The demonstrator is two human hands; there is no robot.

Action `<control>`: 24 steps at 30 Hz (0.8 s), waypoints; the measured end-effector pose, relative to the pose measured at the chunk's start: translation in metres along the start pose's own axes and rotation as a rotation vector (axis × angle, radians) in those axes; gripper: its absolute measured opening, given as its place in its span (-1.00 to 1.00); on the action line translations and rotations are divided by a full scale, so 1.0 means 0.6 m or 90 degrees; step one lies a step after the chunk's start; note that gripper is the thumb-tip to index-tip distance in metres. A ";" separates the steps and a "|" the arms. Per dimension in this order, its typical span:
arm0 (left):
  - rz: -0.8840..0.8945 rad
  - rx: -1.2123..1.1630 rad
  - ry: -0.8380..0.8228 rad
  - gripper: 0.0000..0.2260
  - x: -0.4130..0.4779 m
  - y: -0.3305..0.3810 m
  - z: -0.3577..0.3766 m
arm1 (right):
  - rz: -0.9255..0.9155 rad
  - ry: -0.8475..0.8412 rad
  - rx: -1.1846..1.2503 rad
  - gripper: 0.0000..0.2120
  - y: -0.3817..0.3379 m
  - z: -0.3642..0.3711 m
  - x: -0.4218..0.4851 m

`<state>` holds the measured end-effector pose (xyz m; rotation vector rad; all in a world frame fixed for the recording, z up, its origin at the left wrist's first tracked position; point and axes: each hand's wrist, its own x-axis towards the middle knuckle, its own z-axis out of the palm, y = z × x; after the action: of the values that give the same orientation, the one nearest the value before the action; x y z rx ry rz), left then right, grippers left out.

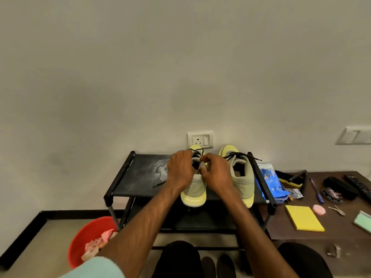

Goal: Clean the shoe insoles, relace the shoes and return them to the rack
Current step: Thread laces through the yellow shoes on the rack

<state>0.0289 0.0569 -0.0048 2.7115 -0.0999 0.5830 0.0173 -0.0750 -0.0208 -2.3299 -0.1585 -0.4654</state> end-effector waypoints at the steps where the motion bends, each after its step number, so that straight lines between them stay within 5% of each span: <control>1: -0.003 0.006 0.000 -0.96 -0.003 0.006 -0.005 | 0.000 -0.007 0.011 -0.71 -0.002 -0.007 -0.002; 13: -0.006 0.087 -0.074 -0.89 -0.003 0.033 -0.024 | 0.016 -0.015 0.037 -0.77 -0.008 -0.007 -0.005; 24: -0.058 0.023 -0.016 -0.87 -0.004 0.003 -0.006 | 0.072 -0.026 0.053 -0.71 0.004 0.008 0.005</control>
<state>0.0252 0.0565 -0.0023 2.7423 0.0274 0.5290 0.0219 -0.0732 -0.0243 -2.2536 -0.0641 -0.3486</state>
